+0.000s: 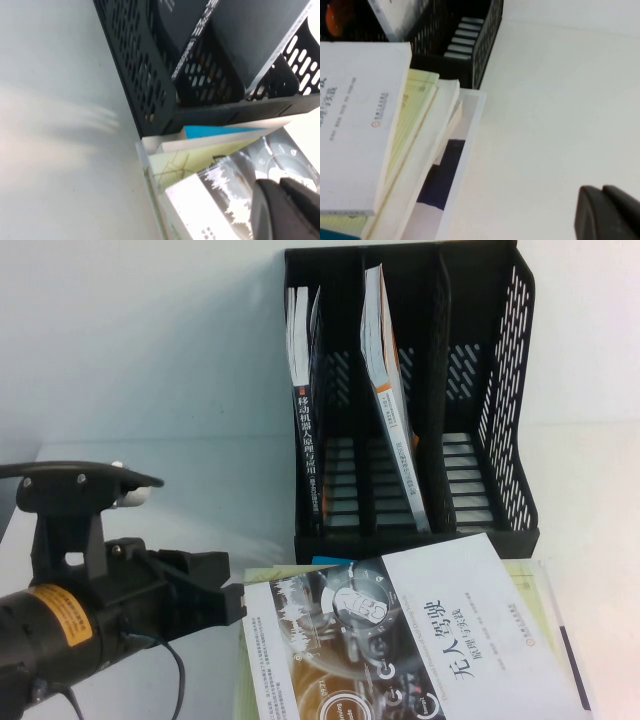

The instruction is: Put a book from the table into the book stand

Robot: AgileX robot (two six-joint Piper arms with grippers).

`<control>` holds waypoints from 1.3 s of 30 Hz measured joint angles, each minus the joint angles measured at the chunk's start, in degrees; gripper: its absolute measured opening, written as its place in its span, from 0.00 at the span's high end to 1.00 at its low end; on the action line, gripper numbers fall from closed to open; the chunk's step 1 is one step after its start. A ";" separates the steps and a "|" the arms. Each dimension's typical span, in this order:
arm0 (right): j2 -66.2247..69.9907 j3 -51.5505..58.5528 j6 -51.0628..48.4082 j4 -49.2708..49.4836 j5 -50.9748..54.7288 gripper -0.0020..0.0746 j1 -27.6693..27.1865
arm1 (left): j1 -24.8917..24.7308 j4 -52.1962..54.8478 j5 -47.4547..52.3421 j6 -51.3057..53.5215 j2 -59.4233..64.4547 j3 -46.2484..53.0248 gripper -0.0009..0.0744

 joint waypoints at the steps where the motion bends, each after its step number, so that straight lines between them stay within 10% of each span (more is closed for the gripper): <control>1: 0.00 0.03 0.00 0.00 0.67 0.98 0.00 | 0.00 0.00 0.13 0.00 0.00 0.00 0.99; 13: 0.00 0.03 0.00 0.00 1.34 0.98 0.00 | 1.06 3.87 0.34 3.09 -2.44 0.87 0.99; 28: 0.00 0.03 0.00 0.46 1.55 0.98 0.00 | 25.57 4.23 -7.64 1.43 -44.09 29.17 0.99; 39: 0.00 0.12 0.00 0.56 1.67 0.98 0.00 | 36.00 4.80 10.77 1.04 -59.37 36.82 0.99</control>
